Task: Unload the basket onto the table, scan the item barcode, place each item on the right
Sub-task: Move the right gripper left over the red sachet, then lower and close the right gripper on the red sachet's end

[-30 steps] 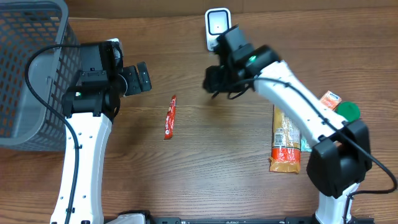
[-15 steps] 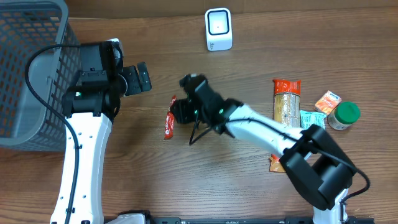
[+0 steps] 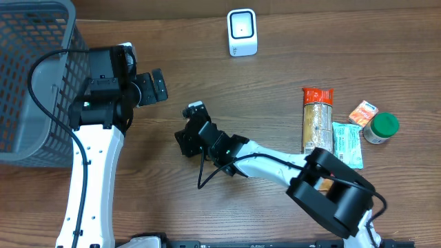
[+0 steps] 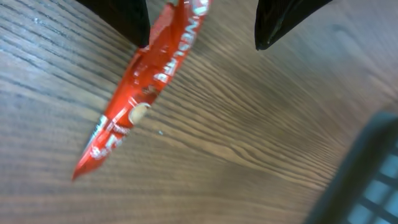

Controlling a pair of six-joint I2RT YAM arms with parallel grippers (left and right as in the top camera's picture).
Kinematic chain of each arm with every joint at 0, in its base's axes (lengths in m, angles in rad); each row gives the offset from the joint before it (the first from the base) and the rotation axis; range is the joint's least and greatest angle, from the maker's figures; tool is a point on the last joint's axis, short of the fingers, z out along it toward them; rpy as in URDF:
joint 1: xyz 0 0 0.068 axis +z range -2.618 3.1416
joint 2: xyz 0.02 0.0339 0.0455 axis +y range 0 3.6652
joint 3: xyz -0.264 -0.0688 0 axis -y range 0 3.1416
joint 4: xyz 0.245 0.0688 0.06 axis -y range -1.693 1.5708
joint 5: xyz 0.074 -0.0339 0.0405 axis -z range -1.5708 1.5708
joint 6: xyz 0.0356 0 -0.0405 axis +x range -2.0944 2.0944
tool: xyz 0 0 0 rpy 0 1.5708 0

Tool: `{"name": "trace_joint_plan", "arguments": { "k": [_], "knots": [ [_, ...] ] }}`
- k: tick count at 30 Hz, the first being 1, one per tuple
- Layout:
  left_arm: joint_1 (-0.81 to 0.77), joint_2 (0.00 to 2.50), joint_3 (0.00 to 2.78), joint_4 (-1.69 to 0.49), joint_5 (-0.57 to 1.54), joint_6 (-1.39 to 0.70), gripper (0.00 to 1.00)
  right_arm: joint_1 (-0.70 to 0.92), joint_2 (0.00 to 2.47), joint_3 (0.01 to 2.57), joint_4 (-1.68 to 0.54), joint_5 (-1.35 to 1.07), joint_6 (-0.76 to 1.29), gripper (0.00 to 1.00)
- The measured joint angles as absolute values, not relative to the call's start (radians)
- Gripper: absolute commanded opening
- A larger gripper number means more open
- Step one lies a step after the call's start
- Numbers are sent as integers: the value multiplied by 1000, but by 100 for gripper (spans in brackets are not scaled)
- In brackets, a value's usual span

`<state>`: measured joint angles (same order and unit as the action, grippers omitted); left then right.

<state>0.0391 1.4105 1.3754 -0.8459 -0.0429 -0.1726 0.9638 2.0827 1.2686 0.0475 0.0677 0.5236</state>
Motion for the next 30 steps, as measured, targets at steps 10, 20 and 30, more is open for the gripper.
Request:
{"name": "trace_joint_plan", "arguments": {
  "k": [10, 20, 30],
  "knots": [
    [39, 1411, 1375, -846, -43, -173, 100, 962, 2128, 1267, 6, 119, 523, 49],
    [39, 1411, 1375, -846, -43, -172, 100, 928, 2102, 1277, -147, 164, 518, 49],
    [39, 1411, 1375, -846, -43, -172, 100, 852, 2035, 1269, -194, 62, 521, 36]
  ]
}}
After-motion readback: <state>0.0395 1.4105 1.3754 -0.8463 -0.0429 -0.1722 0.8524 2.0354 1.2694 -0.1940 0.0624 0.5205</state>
